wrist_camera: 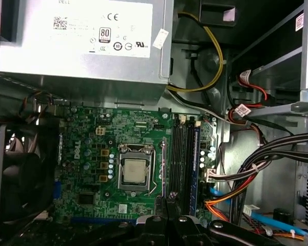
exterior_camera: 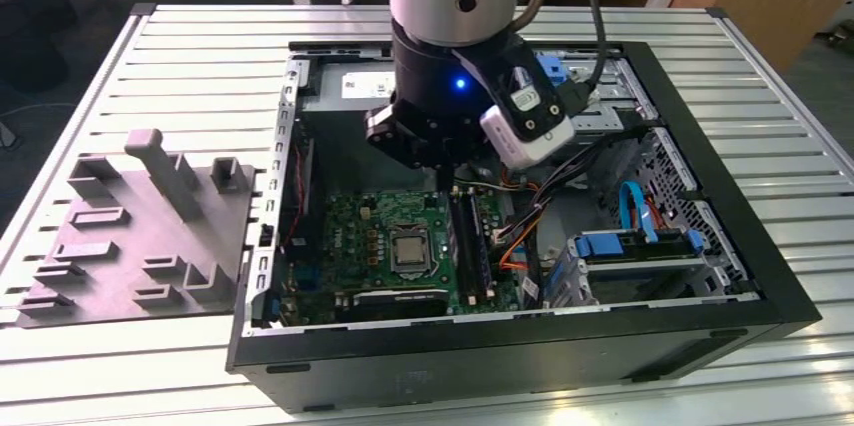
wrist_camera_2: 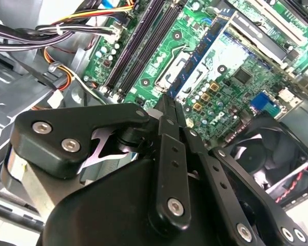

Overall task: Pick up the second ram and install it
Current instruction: 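Insert the second ram into the second slot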

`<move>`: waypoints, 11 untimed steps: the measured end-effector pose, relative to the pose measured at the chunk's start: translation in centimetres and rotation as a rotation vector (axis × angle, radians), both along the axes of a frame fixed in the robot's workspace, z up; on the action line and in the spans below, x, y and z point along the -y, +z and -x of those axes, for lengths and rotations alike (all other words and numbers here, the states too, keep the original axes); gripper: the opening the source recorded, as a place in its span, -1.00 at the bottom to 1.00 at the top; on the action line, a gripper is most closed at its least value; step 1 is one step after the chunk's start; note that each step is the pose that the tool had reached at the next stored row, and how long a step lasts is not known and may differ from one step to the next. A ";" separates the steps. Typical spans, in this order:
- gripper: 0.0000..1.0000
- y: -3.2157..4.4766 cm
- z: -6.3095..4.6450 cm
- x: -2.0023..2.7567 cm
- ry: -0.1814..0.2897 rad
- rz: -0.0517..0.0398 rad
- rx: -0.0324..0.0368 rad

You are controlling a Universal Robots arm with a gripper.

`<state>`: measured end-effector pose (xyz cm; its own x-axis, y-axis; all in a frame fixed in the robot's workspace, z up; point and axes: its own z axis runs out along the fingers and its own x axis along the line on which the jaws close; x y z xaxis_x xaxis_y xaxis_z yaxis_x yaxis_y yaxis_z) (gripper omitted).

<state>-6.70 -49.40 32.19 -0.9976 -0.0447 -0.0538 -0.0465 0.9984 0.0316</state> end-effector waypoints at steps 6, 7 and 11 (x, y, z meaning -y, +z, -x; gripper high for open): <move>-0.77 -0.47 0.0 0.00 0.000 -0.0004 0.0004; -0.77 -0.63 0.0 0.00 0.000 -0.0005 0.0004; -0.77 -1.32 0.0 0.00 0.000 -0.0008 0.0004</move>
<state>-6.70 -49.40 30.86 -0.9975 -0.0447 -0.0542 -0.0465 0.9984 0.0324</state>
